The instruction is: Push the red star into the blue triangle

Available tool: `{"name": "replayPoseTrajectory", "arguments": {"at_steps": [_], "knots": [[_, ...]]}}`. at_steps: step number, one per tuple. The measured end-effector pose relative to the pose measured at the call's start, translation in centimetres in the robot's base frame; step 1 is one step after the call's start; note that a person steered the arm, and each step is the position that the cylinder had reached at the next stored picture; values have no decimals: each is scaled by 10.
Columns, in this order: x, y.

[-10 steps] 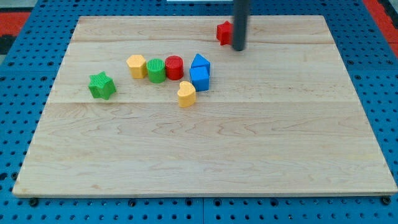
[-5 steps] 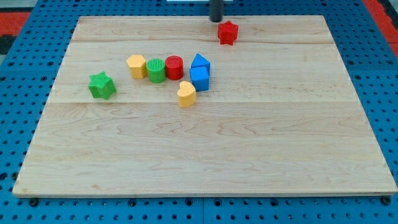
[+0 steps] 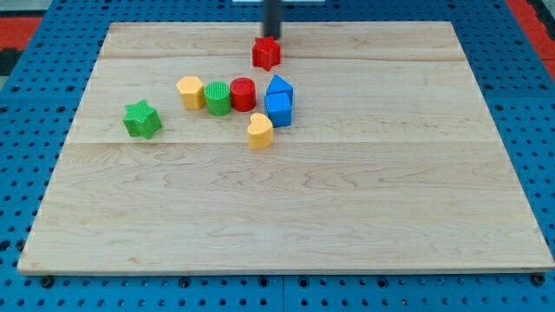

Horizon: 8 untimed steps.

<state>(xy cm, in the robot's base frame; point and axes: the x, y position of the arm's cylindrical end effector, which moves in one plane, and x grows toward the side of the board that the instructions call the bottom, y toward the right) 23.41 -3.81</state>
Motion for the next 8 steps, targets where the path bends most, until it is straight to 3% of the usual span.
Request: {"name": "replayPoseTrajectory", "arguments": {"at_steps": [1,2,3,4,8], "knots": [[93,33],[64,46],[88,89],[87,104],[90,107]]}}
